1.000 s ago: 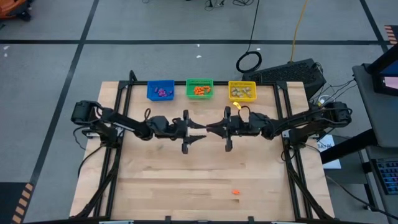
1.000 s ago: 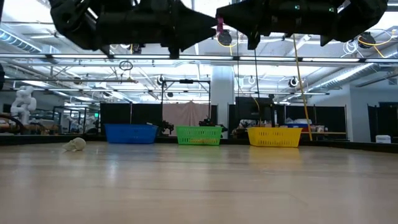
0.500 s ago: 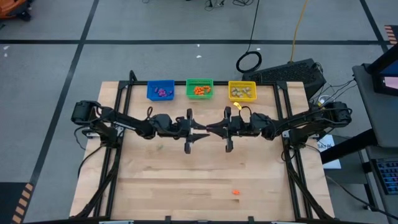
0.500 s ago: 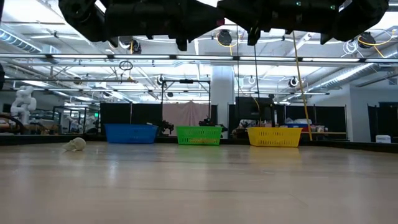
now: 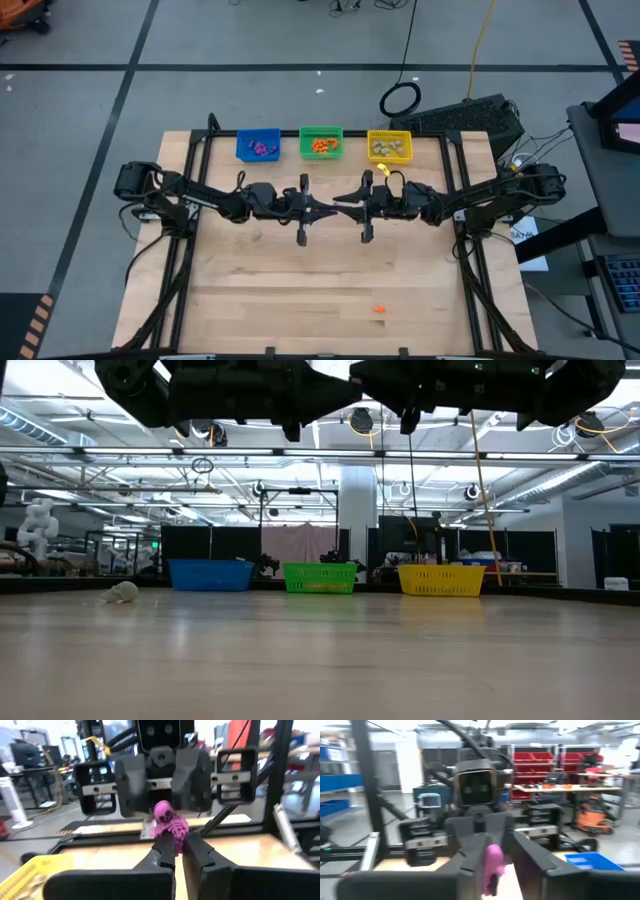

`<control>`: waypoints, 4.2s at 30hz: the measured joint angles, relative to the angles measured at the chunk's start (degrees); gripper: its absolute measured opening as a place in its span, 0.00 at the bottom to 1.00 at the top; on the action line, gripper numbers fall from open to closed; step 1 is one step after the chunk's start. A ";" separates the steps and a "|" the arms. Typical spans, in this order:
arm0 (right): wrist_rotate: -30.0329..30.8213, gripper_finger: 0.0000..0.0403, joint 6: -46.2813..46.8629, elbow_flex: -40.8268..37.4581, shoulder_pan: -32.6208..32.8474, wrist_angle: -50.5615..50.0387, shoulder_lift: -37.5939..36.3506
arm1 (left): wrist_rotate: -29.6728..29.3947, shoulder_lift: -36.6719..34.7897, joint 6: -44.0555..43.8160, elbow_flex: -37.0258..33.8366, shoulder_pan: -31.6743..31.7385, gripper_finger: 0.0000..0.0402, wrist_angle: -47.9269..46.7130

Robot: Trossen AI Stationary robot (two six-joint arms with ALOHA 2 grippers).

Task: Sort Halloween decoration
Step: Put the purple skeleton toy into the blue basket

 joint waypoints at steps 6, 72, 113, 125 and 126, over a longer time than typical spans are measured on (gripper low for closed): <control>4.99 0.39 -1.12 0.00 -0.07 -2.56 -4.99 | -2.19 -3.64 2.64 -0.02 1.68 0.01 -7.90; 13.52 0.02 -0.87 0.00 -0.04 -34.28 -17.35 | -2.50 5.31 8.60 20.13 54.90 0.19 -87.11; 13.51 0.02 -0.84 0.00 -0.04 -36.40 -17.35 | -19.97 5.31 8.62 20.11 50.66 0.49 -88.52; 14.17 0.02 -2.33 0.00 -0.49 -39.95 -16.76 | -21.06 5.25 10.51 20.09 44.74 0.62 -87.62; 14.87 0.02 -2.99 0.00 -0.74 -40.07 -15.98 | -17.47 5.22 11.16 20.09 44.28 0.61 -87.54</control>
